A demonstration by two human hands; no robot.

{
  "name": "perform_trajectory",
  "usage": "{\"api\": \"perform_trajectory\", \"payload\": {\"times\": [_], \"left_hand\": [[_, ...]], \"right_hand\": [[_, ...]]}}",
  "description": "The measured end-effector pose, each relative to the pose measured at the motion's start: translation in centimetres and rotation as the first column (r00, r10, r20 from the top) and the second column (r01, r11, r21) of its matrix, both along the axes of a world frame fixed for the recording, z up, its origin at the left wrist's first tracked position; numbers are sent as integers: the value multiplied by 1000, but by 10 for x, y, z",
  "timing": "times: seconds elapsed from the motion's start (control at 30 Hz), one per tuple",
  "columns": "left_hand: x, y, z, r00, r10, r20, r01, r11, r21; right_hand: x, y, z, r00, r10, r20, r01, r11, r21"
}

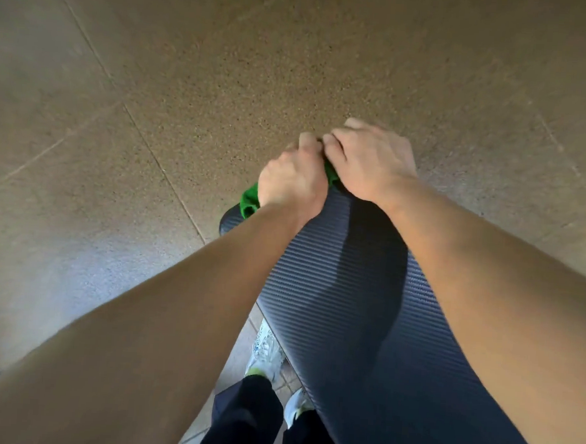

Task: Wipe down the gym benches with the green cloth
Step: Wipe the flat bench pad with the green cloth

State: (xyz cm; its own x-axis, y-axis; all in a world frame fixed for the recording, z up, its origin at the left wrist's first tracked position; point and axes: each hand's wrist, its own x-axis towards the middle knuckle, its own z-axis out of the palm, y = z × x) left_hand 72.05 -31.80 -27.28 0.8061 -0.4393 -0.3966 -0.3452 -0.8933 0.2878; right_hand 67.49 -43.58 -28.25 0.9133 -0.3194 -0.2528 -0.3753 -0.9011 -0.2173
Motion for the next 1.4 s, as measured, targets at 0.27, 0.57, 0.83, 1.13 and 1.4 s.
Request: {"api": "perform_trajectory", "payload": {"times": [0.27, 0.57, 0.83, 1.13, 1.4], "left_hand": [[-4, 73, 12, 1000, 4, 0, -4, 1000, -18], [4, 10, 3, 999, -7, -53, 11, 997, 76], [-24, -61, 4, 758, -630, 172, 633, 773, 42], [5, -67, -5, 465, -861, 205, 877, 480, 28], [-76, -82, -6, 439, -881, 174, 859, 469, 207]], "right_hand": [[20, 66, 13, 995, 89, -45, -93, 990, -105], [-7, 22, 3, 995, -39, 94, 45, 997, -62], [-95, 24, 7, 790, -613, -2, 607, 782, 139], [-82, 20, 4, 678, -730, -82, 734, 668, 122], [-162, 25, 12, 706, -703, -84, 708, 701, 84]]}}
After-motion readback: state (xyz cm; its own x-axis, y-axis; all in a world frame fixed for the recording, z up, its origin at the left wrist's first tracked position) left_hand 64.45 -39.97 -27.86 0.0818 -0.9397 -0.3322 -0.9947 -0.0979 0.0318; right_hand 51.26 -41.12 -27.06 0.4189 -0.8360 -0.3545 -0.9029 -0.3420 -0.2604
